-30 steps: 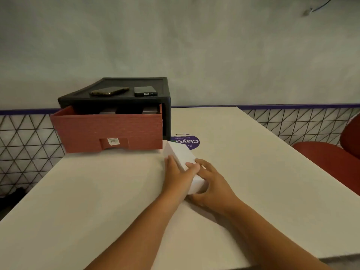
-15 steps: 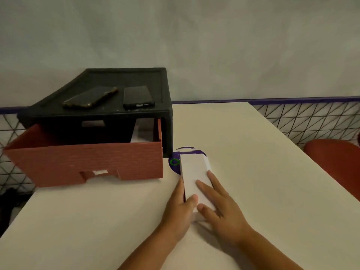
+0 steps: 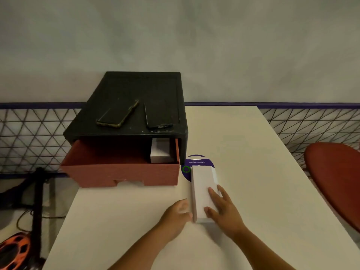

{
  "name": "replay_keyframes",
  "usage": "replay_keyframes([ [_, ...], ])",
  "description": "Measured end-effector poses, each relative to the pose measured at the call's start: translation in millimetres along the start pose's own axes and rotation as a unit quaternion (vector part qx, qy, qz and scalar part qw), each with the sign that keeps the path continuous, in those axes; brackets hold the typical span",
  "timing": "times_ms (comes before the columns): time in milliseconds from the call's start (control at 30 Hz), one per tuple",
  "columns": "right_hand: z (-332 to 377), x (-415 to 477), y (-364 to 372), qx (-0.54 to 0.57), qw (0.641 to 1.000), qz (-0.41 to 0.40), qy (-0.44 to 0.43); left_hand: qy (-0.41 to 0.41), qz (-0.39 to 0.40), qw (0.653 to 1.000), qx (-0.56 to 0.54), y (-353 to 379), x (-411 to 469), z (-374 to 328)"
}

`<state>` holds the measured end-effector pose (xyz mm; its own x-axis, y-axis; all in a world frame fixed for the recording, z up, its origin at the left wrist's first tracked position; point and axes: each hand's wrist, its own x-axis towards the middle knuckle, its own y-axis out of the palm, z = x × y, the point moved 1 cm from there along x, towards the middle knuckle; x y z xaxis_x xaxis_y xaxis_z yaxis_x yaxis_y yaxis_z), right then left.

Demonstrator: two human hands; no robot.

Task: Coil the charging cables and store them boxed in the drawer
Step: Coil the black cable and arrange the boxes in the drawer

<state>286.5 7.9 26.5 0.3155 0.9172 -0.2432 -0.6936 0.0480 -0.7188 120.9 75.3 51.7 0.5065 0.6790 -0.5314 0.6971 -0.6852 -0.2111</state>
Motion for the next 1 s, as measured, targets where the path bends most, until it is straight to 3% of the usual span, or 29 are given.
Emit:
replay_keyframes([
  [133, 10, -1, -3, -0.015, 0.998, 0.019, 0.052, -0.039, -0.047, 0.996, -0.057, -31, -10, 4],
  [233, 18, 5, -6, -0.003, 0.997, -0.004, 0.071, -0.07, -0.101, 0.974, -0.192, -59, -17, 2],
  [367, 54, 31, -30, 0.022, 0.992, -0.115, 0.05, -0.077, -0.177, 0.875, -0.445, -101, -18, -3],
  [533, 136, 81, -64, -0.004, 0.986, -0.154, -0.068, -0.058, -0.201, 0.796, -0.568, -135, -8, -17],
  [633, 175, 108, -74, -0.057, 0.984, -0.142, -0.087, -0.074, -0.222, 0.792, -0.564, -138, 1, -24],
  [800, 185, 127, -71, -0.17, 0.977, -0.11, -0.059, -0.085, -0.237, 0.817, -0.519, -140, 10, -22],
  [1000, 192, 130, -76, -0.156, 0.979, -0.122, -0.048, -0.111, -0.263, 0.818, -0.499, -129, -10, -15],
])
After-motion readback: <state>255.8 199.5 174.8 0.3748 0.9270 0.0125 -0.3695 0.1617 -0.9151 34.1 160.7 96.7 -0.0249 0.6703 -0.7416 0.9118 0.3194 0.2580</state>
